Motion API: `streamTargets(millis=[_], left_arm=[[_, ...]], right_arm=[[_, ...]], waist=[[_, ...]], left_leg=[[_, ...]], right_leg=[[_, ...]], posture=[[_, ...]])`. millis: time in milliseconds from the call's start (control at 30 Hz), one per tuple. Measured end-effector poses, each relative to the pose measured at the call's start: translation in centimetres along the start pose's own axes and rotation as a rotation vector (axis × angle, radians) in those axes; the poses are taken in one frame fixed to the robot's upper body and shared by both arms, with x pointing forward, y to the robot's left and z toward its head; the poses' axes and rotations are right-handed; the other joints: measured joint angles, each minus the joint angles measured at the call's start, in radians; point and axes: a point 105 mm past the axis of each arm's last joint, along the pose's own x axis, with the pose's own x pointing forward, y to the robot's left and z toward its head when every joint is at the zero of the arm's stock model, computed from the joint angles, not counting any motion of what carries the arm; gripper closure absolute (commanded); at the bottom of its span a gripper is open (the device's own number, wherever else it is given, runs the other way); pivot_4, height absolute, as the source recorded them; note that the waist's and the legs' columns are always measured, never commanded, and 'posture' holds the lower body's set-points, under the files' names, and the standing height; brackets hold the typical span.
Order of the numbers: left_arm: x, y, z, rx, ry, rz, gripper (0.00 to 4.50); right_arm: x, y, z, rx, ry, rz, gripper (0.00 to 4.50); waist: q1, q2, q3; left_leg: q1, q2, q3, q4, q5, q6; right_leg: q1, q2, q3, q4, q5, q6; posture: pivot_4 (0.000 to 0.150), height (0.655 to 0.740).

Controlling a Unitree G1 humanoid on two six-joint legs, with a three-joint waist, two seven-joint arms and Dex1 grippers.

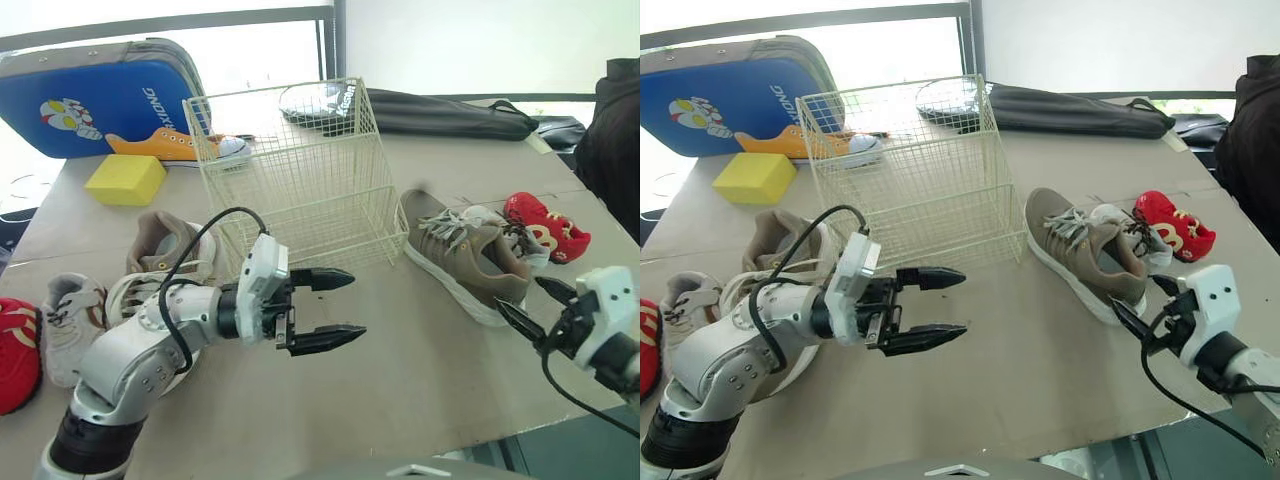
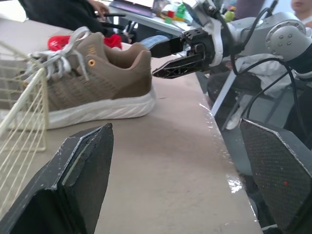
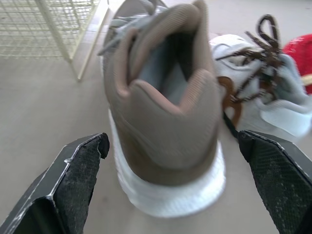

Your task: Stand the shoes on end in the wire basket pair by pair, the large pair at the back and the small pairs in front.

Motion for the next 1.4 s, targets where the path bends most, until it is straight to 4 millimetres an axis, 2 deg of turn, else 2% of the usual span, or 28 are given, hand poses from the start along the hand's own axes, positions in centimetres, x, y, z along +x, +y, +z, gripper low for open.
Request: streamTargets(millis=[200, 233, 267, 300, 367, 500, 567, 667, 767, 833, 933, 1067, 1100, 1167, 1233, 1267, 1367, 1400], left_arm=[[-0.3, -0.3, 0.1, 0.01, -0.001, 0.032, 0.0], [-0.3, -0.3, 0.1, 0.008, -0.002, 0.035, 0.0], [-0.3, -0.3, 0.1, 0.006, -0.003, 0.036, 0.0], [-0.4, -0.3, 0.0, 0.001, -0.003, 0.041, 0.0], [-0.5, -0.2, -0.1, -0.004, -0.003, 0.056, 0.0], [-0.4, -0.3, 0.1, 0.002, -0.008, 0.061, 0.0], [-0.3, -0.3, 0.2, 0.005, -0.008, 0.064, 0.0], [-0.3, -0.2, 0.2, -0.003, -0.017, 0.071, 0.0], [-0.5, 0.3, 0.5, -0.046, -0.053, 0.083, 0.0], [-0.9, 0.9, 1.0, -0.078, -0.077, 0.095, 0.0], [-0.9, 1.4, 1.8, -0.118, -0.107, 0.076, 0.0], [-0.8, 2.1, 3.0, -0.168, -0.125, 0.026, 0.0], [-0.8, 2.7, 3.7, -0.177, -0.097, 0.014, 0.0], [-0.8, 3.0, 4.4, -0.17, -0.07, 0.006, 0.0], [-0.7, 3.6, 5.6, -0.218, -0.029, -0.036, 0.0], [-0.7, 3.9, 6.7, -0.255, -0.008, -0.072, 0.0], [-0.8, 4.3, 9.8, -0.309, 0.01, -0.157, 0.0], [-0.8, 4.4, 10.2, -0.315, 0.014, -0.168, 0.0]], right_arm=[[1.9, -0.1, 0.8, -0.002, 0.014, 0.024, 0.09], [2.2, -0.3, 0.8, 0.003, 0.023, 0.018, 0.66], [2.3, -0.5, 0.8, 0.004, 0.028, 0.012, 0.91], [2.4, -0.9, 0.7, 0.002, 0.04, 0.0, 1.36], [2.5, -1.1, 0.5, -0.008, 0.06, -0.002, 2.42], [2.8, -1.2, 0.2, -0.037, 0.077, -0.001, 4.04], [2.9, -1.2, 0.1, -0.053, 0.076, 0.003, 4.41], [2.4, -1.2, -0.2, -0.094, 0.069, 0.013, 4.45], [0.3, -1.5, 0.3, -0.162, 0.078, 0.048, 4.46], [-1.9, -2.4, 1.5, -0.22, 0.096, 0.064, 4.47], [-5.0, -3.5, 4.3, -0.34, 0.106, 0.083, 4.47], [-8.3, -3.4, 6.7, -0.532, 0.207, 0.2, 4.48], [-9.1, -3.3, 8.0, -0.642, 0.252, 0.272, 4.48], [-9.6, -2.7, 9.3, -0.744, 0.271, 0.338, 4.48], [-9.6, -1.6, 11.6, -0.911, 0.258, 0.432, 4.48], [-9.3, -0.8, 13.1, -1.017, 0.254, 0.48, 4.48], [-8.0, 1.1, 15.0, -1.221, 0.239, 0.604, 4.48], [-7.7, 1.6, 15.3, -1.249, 0.227, 0.635, 4.48]], waist=[[-0.003, -0.001, 0.0], [-0.002, -0.001, 0.0], [-0.002, -0.001, 0.0], [-0.002, -0.001, 0.0], [-0.002, -0.001, 0.0], [-0.001, -0.002, -0.001], [-0.001, -0.002, -0.001], [0.001, -0.002, -0.001], [0.012, 0.001, 0.001], [0.014, 0.002, 0.003], [0.011, 0.002, 0.003], [0.004, -0.002, 0.002], [0.0, 0.0, 0.005], [-0.003, 0.001, 0.007], [-0.007, 0.002, 0.008], [-0.009, 0.004, 0.01], [-0.021, 0.004, 0.011], [-0.023, 0.004, 0.011]], left_leg=[[0.0, 0.0, 0.001, 0.0, 0.0, 0.0], [0.0, 0.0, 0.0, 0.0, 0.0, 0.0], [0.0, 0.0, 0.0, 0.0, 0.0, 0.0], [0.0, 0.0, 0.001, 0.0, 0.0, 0.0], [0.0, 0.0, 0.001, 0.0, 0.0, 0.0], [0.0, 0.0, 0.001, 0.0, 0.0, 0.0], [0.0, 0.0, 0.001, 0.0, 0.0, 0.0], [0.0, 0.0, 0.0, 0.0, 0.0, 0.0], [-0.001, -0.002, -0.001, 0.001, 0.0, 0.0], [-0.001, -0.002, 0.0, 0.002, 0.0, 0.0], [-0.001, -0.002, 0.0, 0.002, 0.0, 0.0], [0.0, 0.0, 0.0, 0.002, 0.0, 0.001], [0.0, 0.0, 0.001, 0.003, -0.002, 0.004], [0.0, 0.0, 0.001, 0.003, -0.002, 0.004], [0.003, 0.0, 0.001, 0.002, -0.002, 0.004], [0.002, 0.001, 0.001, 0.002, -0.002, 0.004], [0.001, 0.001, -0.001, 0.001, 0.0, 0.0], [0.001, 0.0, -0.002, 0.0, 0.001, -0.001]], right_leg=[[0.0, 0.0, 0.0, 0.0, 0.0, 0.0], [0.0, 0.0, 0.0, 0.0, 0.0, 0.0], [0.0, 0.0, 0.0, 0.0, 0.0, 0.0], [0.0, 0.0, 0.0, 0.0, 0.0, 0.0], [0.0, 0.0, 0.0, 0.0, 0.0, 0.0], [0.0, 0.0, 0.0, 0.0, 0.0, 0.0], [0.0, 0.0, 0.0, 0.0, 0.0, 0.0], [0.0, 0.0, 0.0, 0.0, 0.0, 0.0], [0.0, -0.001, -0.001, 0.0, 0.002, 0.003], [0.0, -0.001, 0.0, -0.001, 0.002, 0.003], [0.0, -0.001, -0.001, 0.0, 0.002, 0.004], [0.001, 0.0, -0.002, 0.0, 0.002, 0.003], [0.001, 0.0, -0.001, 0.0, 0.002, 0.004], [0.002, 0.0, -0.001, 0.0, 0.002, 0.004], [0.004, 0.001, -0.002, 0.0, 0.002, 0.004], [0.004, 0.001, -0.002, 0.001, 0.002, 0.004], [0.003, 0.0, -0.005, 0.0, 0.002, 0.004], [0.002, -0.001, -0.005, -0.001, 0.002, 0.003]], posture=[[0.15, 0.74], [0.15, 0.74], [0.15, 0.74], [0.15, 0.74], [0.15, 0.74], [0.15, 0.74], [0.15, 0.74], [0.15, 0.74], [0.15, 0.74], [0.15, 0.74], [0.15, 0.74], [0.15, 0.74], [0.15, 0.74], [0.15, 0.74], [0.15, 0.74], [0.15, 0.74], [0.15, 0.74], [0.15, 0.74]])
